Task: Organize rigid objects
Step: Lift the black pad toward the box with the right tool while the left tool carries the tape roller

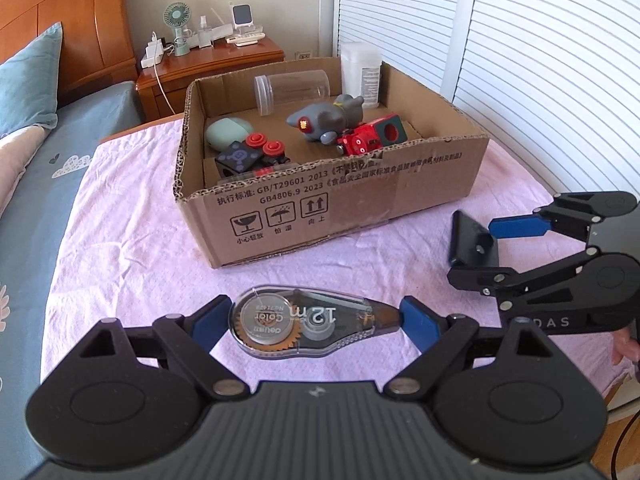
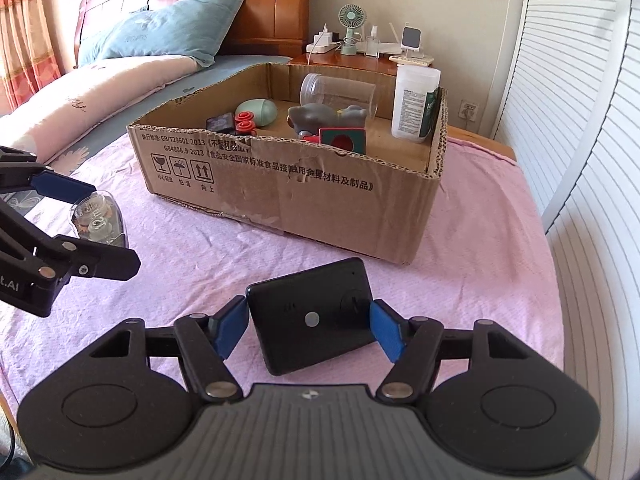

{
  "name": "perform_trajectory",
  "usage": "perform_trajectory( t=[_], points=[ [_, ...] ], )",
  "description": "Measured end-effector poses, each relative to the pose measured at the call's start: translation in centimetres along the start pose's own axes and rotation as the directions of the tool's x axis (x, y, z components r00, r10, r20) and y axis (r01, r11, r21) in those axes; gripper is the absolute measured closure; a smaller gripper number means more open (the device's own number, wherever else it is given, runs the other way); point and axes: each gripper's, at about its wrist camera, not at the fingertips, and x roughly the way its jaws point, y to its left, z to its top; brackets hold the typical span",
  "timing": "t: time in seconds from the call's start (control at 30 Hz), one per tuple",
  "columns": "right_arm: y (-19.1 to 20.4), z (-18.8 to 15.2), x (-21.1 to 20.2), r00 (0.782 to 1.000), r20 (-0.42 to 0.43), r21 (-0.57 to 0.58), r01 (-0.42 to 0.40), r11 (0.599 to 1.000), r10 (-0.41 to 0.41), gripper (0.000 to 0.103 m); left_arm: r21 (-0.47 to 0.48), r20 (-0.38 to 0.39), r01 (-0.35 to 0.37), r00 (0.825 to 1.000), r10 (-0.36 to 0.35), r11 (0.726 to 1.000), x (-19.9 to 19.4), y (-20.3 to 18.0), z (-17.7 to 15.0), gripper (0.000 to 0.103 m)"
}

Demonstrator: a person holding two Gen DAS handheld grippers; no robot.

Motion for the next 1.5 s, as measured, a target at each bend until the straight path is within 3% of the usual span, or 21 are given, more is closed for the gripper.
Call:
perform_trajectory(
  t=[0.1, 0.2, 0.47, 0.57, 0.77, 0.83, 1.07, 1.23, 1.5],
  points=[
    [-0.4, 0.1, 0.7, 1.0, 0.013, 0.012, -0.01, 1.0, 0.01, 0.029, 0.0, -0.004, 0.007, 1.0, -0.007, 1.0, -0.1, 0.2, 0.0, 0.013],
    [-0.7, 0.3, 1.0, 0.999, 0.015, -0.002, -0.034, 0.999, 0.034, 0.017, 0.004, -0.01, 0.015, 1.0, -0.015, 1.0, -0.2, 0.3, 0.1, 0.013],
    [-1.8, 0.4, 2.4, 0.991, -0.043, -0.115, -0.133, 0.984, 0.129, 0.017, 0.028, -0.029, 0.048, 0.998, -0.047, 0.998, 0.0, 0.2, 0.6, 0.013],
    [-1.4, 0.4, 2.3, 0.99, -0.058, -0.176, -0.14, 0.974, 0.132, 0.021, 0.034, -0.037, 0.047, 0.998, -0.045, 0.998, 0.2, 0.1, 0.7, 0.013],
    [-1.1, 0.6, 2.2, 0.984, -0.073, -0.2, -0.175, 0.964, 0.164, 0.024, 0.048, -0.051, 0.058, 0.997, -0.055, 0.997, 0.6, -0.1, 1.1, 0.013],
    [-1.1, 0.6, 2.2, 0.984, -0.067, -0.203, -0.174, 0.964, 0.164, 0.029, 0.05, -0.054, 0.065, 0.997, -0.062, 0.997, 0.6, -0.2, 1.2, 0.013],
    [0.0, 0.6, 1.0, 0.982, -0.091, -0.217, -0.185, 0.959, 0.168, 0.029, 0.07, -0.057, 0.091, 0.995, -0.087, 0.993, -0.3, -0.3, 1.6, 0.013],
    [0.2, 1.7, -1.9, 0.982, -0.05, -0.235, -0.187, 0.954, 0.18, 0.029, 0.099, -0.051, 0.097, 0.994, -0.092, 0.99, -1.5, -0.2, 2.0, 0.013],
    [-1.9, 6.4, -5.3, 0.981, 0.072, -0.187, -0.163, 0.969, 0.179, 0.029, 0.099, -0.017, 0.109, 0.994, -0.108, 0.989, -3.2, 0.8, 2.9, 0.013]
  ],
)
